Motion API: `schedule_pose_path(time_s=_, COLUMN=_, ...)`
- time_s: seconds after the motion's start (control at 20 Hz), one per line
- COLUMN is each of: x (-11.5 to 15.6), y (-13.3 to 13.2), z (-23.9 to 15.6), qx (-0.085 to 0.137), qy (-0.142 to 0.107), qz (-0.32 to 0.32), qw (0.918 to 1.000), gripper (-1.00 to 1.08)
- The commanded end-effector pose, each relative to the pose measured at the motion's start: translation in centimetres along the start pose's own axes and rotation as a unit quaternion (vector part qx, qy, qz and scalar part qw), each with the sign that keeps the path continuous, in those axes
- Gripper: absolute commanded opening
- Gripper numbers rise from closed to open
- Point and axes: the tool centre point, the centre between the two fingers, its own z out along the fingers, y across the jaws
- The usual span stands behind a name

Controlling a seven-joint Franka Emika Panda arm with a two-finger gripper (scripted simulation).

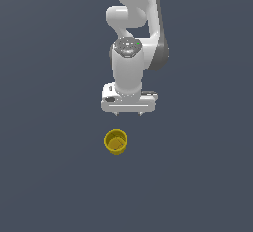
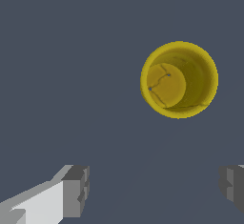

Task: Pick up the object and move it to a goal position.

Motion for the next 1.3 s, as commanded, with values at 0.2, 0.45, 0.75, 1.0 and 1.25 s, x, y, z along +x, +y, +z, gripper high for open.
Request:
schedule_pose_path(time_s=0.2, x=0.1, y=-0.2, z=-0.3, qx=-0.004, qy=0.002, qz=-0.004, qw=1.0, gripper=0.28)
schedule_pose_path(time_s=0.45, x=0.1, y=-0.4, z=-0.5, qx=-0.007, qy=0.003, qz=-0.006, qw=0.9999, gripper=0.28)
schedule_pose_path(time_s=0.75, x=0.5, y=-0.3, z=-0.3, qx=-0.005, qy=0.001, qz=-0.019, qw=0.9998, gripper=0.28)
schedule_pose_path(time_s=1.0, x=1.2, y=-0.1, z=0.0, qx=0.0, qy=-0.003, qz=-0.044, qw=0.999, gripper=0.28)
schedule_pose_path(time_s=1.25, x=2.3, y=0.1, z=0.4, qx=0.009, qy=-0.009, qz=-0.082, qw=0.9965, gripper=0.28)
